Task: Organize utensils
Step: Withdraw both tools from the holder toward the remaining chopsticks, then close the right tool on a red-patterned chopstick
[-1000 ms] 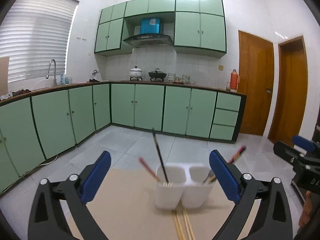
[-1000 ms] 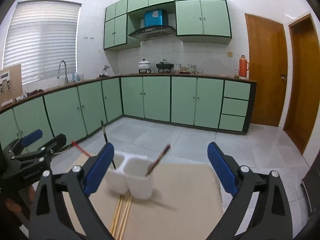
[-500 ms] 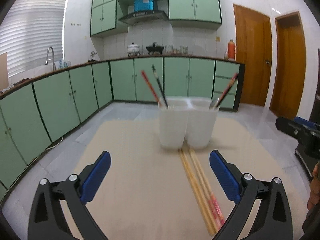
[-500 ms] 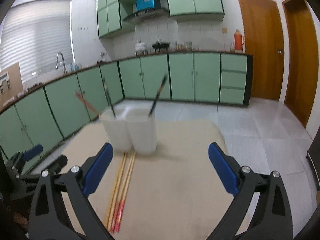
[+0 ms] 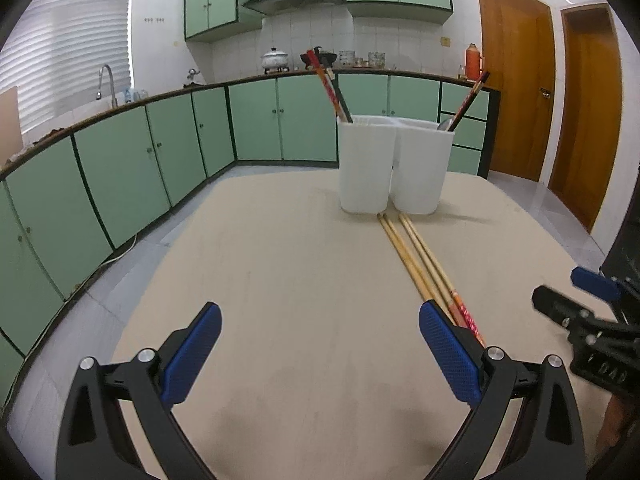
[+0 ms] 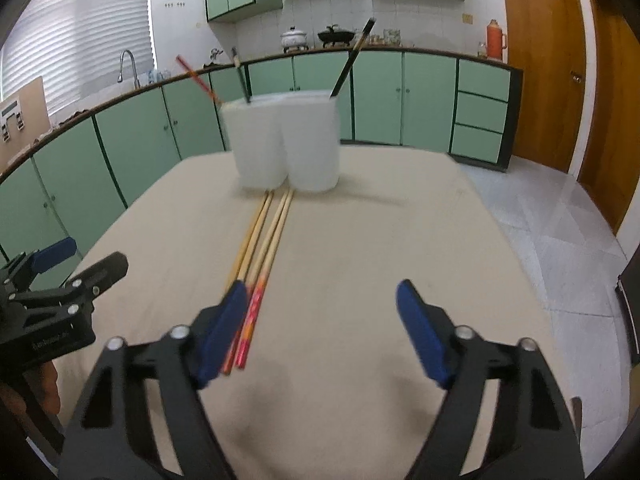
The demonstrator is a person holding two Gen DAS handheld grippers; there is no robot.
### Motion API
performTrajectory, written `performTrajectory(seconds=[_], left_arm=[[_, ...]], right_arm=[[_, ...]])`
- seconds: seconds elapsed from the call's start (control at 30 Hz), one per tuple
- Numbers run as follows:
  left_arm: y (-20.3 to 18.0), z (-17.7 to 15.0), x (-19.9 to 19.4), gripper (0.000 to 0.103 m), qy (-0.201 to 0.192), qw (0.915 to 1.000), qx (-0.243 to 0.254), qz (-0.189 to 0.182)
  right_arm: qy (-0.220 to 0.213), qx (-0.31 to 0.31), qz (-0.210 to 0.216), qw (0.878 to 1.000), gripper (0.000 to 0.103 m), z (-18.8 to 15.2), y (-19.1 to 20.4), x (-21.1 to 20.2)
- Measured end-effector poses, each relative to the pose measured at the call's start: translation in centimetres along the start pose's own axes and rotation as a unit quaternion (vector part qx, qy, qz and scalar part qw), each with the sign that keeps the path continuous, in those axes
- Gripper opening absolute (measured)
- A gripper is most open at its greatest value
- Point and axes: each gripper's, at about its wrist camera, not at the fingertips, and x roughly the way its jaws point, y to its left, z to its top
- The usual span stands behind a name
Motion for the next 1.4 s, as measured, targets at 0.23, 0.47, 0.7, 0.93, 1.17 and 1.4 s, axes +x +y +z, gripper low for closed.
performTrajectory(seconds=[0.23,0.47,0.7,0.93,1.17,1.4], left_arm=[[0.5,-1.1,-0.5,0.097,0.001,0.9999,-0.010,0.006],[1.1,-0.7,-1.1,0.097,-0.010,0.9998,-0.014,0.004],[1.6,-0.6,-1.1,0.097,-0.009,0.9996,-0.028,0.000],[1.1,-0.8,-0.8,0.097,-0.003,0.9996,-0.025,-0.008],[-0.4,-1.0,-0.2,0.097,0.010,0.9997,-0.015,-0.017],[-1.9,-1.1,0.3,0.097,0.022,0.9994,-0.010,-0.024]], right_arm=[[0.023,0.003,0.008,1.000,0.053,-2.5,1.8,0.5],[0.047,-0.008,0.012,0.999,0.038,-2.9,3.4,1.1],[0.077,-0.017,0.005,0.997,0.032,-3.0,3.9,2.2],[0.085,-0.019,-0.002,0.996,0.029,-2.7,4.1,2.7],[0.087,-0.002,0.029,0.996,0.006,-2.6,3.2,2.7],[0.086,0.013,0.036,0.996,0.005,-2.5,1.6,2.2]])
